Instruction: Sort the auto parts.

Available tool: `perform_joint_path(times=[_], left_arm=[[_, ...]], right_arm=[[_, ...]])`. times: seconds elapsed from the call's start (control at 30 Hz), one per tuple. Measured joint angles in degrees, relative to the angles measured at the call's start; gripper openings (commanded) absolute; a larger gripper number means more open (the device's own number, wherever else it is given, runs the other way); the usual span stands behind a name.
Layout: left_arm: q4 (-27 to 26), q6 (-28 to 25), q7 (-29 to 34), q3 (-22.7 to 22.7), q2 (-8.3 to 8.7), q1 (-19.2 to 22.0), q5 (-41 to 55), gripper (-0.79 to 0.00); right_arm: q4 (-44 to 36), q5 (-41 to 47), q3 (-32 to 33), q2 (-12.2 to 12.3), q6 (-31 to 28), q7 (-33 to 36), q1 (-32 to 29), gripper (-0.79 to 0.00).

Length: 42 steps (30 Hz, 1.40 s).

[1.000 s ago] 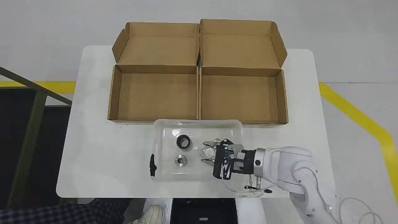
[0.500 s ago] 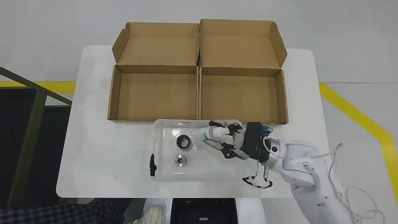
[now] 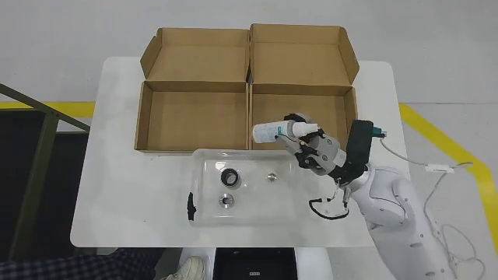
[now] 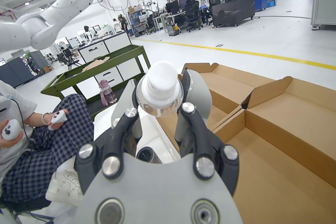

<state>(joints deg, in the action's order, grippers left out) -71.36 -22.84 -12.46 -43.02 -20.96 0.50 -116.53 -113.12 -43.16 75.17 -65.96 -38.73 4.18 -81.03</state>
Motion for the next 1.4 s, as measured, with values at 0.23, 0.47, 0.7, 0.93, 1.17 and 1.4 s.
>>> perform_joint_path(times=[0.23,0.47,0.7,0.93,1.17,1.4], left_arm=[[0.00,0.00,0.00,0.00,0.00,0.00,0.00,0.000],[0.00,0.00,0.00,0.00,0.00,0.00,0.00,0.000],[0.00,0.00,0.00,0.00,0.00,0.00,0.00,0.000],[0.00,0.00,0.00,0.00,0.00,0.00,0.00,0.000],[0.00,0.00,0.00,0.00,0.00,0.00,0.00,0.000],[0.00,0.00,0.00,0.00,0.00,0.00,0.00,0.000]], right_arm=[[-0.35,2.83,0.32,-0.13,1.25,-1.26,0.30,-0.785],[-1.49,2.86,0.58,-0.12,1.02,-1.27,0.15,-0.785],[-1.58,-0.15,0.08,-0.14,1.88,-0.46,0.33,-0.785],[-0.84,-8.59,-1.55,-0.36,7.05,1.10,1.48,-0.785],[1.07,-18.02,-3.72,-0.70,13.68,4.35,4.67,-0.785],[4.81,-24.88,-7.65,-1.18,16.35,12.80,10.57,-0.785]])
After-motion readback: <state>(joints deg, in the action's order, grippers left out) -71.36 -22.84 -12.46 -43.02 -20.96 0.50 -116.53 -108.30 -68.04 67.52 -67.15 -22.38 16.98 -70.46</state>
